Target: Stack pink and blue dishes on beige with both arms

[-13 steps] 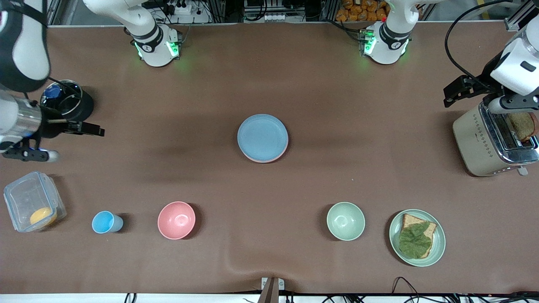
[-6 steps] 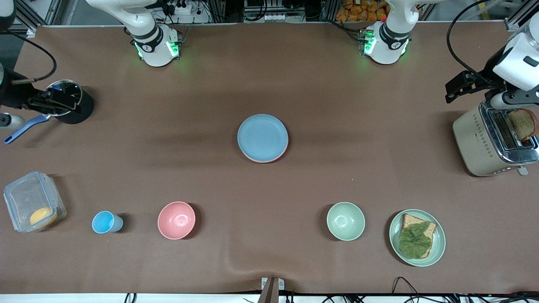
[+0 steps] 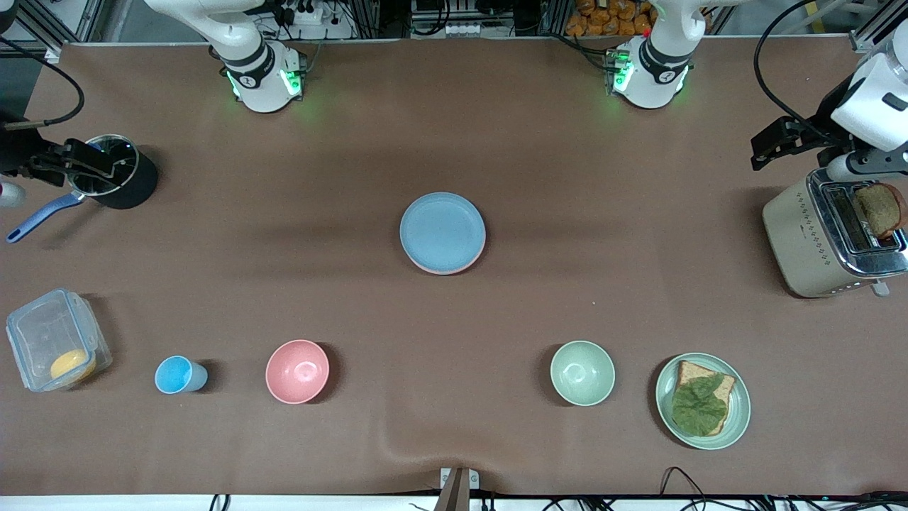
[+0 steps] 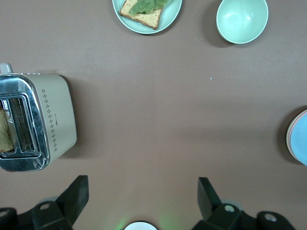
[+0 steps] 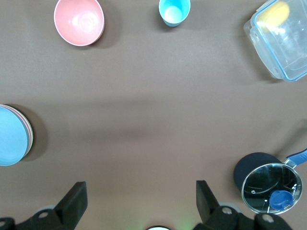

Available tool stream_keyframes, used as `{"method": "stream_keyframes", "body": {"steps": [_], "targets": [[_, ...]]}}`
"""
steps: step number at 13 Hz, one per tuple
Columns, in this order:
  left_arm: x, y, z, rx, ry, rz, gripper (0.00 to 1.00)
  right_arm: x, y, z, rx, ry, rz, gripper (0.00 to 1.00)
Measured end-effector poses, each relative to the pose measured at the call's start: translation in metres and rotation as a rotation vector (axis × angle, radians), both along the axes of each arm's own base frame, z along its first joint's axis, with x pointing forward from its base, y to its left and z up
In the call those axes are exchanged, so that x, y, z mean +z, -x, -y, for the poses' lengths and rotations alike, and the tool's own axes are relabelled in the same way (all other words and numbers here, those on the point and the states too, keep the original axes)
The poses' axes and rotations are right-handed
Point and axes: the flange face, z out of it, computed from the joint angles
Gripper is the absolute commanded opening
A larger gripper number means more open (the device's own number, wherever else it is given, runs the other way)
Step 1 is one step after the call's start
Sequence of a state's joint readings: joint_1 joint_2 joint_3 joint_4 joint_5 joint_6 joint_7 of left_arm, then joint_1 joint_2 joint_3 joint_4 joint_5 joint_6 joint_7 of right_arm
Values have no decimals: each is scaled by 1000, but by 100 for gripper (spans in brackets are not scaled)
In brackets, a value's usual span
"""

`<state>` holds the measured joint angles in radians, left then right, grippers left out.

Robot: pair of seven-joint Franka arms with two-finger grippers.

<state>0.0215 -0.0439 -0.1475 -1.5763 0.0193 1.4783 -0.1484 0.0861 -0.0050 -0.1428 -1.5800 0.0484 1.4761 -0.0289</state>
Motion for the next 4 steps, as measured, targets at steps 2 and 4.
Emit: {"method": "stream_keyframes", "body": {"steps": [2, 4], "targets": [[0, 0, 0, 0, 0, -1, 100, 1, 0, 0, 0, 2, 1, 100], [2, 1, 0, 0, 0, 3, 100, 1, 0, 1, 0, 7, 1, 100]]}}
